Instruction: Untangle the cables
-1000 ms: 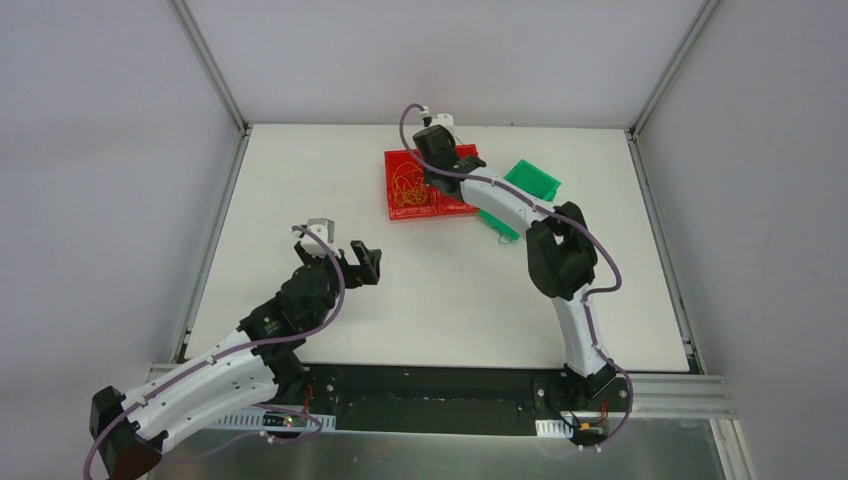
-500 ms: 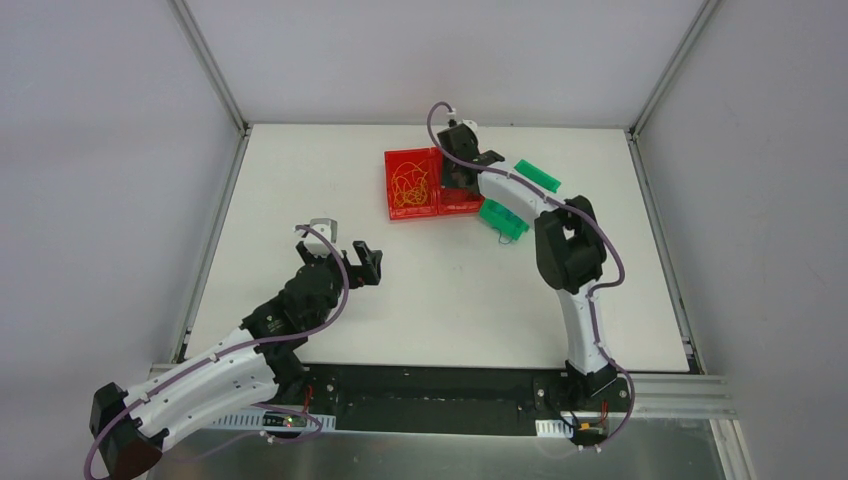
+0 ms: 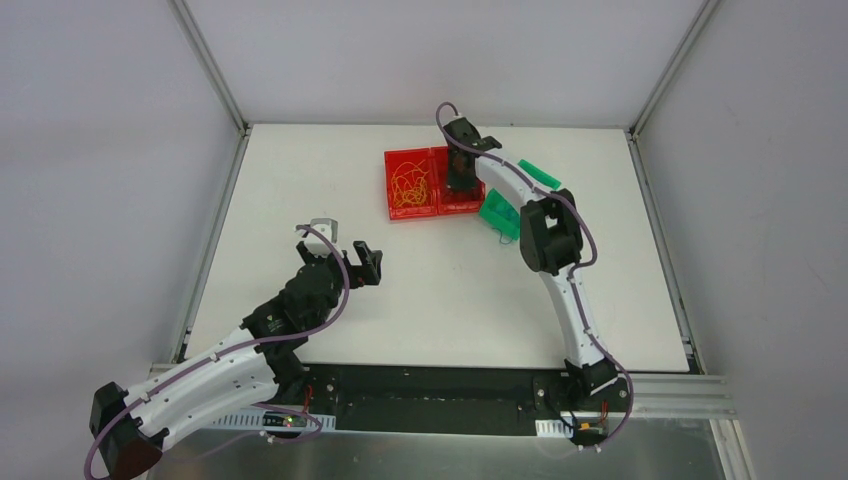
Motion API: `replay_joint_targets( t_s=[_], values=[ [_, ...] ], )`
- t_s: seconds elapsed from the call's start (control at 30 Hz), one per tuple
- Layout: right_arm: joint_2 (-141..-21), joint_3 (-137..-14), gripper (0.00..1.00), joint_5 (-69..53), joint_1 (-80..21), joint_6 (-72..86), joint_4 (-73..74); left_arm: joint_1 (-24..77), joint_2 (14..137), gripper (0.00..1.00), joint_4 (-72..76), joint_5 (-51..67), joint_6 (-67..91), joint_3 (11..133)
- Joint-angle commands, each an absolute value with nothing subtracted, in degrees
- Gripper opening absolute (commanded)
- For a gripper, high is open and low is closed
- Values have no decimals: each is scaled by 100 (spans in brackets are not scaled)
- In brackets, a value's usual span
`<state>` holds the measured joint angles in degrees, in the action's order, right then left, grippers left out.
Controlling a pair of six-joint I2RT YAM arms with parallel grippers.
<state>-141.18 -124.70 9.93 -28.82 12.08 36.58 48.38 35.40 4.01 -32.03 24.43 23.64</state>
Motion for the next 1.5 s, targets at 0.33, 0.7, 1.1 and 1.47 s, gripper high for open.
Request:
replay_joint_targets(
  t_s=[0.33,0.7,1.1,1.47],
  values=[
    [-12791,-12407,34,1555,-3178,764,4127,4876,3628,92,562,-3280,2276,2509],
    [-11433,-11659,69,1910,-3576,757,3882,4871,3650,92,558,-3294,2180,2503],
    [-6292,-6236,99,2214,-3783,1930,1686,4870,4022,97,25,-3996,3277,3090],
    [-1975,-3185,99,2860,-3778,1453,788,4879,2456,92,-236,-4743,3195,2588]
  ],
)
